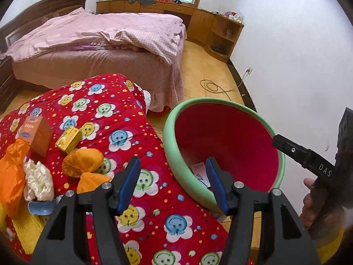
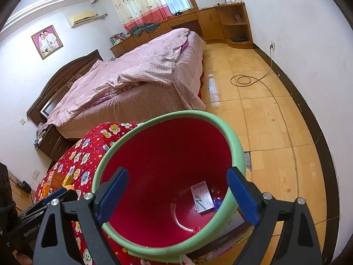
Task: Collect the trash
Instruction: 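Carry the white box and purple wrapper over the red bucket and release both, then move both tools back over the bedspread toward the yellow foam nets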
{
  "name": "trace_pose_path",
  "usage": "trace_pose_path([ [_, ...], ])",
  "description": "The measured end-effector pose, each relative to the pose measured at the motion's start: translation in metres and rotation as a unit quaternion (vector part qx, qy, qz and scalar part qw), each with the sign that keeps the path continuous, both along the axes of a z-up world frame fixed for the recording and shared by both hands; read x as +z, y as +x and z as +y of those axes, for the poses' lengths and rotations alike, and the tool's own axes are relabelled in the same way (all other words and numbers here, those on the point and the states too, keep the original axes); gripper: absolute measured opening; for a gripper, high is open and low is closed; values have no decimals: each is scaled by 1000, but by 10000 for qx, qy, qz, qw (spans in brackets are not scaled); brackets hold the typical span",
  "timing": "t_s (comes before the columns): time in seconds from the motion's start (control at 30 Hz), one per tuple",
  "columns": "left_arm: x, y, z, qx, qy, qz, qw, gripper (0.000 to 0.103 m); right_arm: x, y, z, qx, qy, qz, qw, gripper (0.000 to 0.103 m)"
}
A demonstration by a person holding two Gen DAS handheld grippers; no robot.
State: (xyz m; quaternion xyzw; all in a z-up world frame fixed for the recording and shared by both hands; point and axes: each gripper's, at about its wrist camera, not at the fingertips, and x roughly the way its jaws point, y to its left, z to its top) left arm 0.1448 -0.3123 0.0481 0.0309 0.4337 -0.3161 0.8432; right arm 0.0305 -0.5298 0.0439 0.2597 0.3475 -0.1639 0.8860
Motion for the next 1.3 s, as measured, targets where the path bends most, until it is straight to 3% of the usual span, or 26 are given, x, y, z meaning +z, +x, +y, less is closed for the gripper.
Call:
trace_pose_path([
  [0.43, 17, -15, 61, 436, -153, -85, 9989, 61, 20, -21, 43, 195, 44, -171, 9997, 93],
  [0.73, 21, -25, 119, 925, -109, -158, 9955, 61, 18, -23, 90, 554, 102, -104, 9984, 94],
  [1.3, -4, -26, 223, 1940, -34, 81, 9810, 61, 3, -12, 170, 1098, 54, 90, 9939, 94],
])
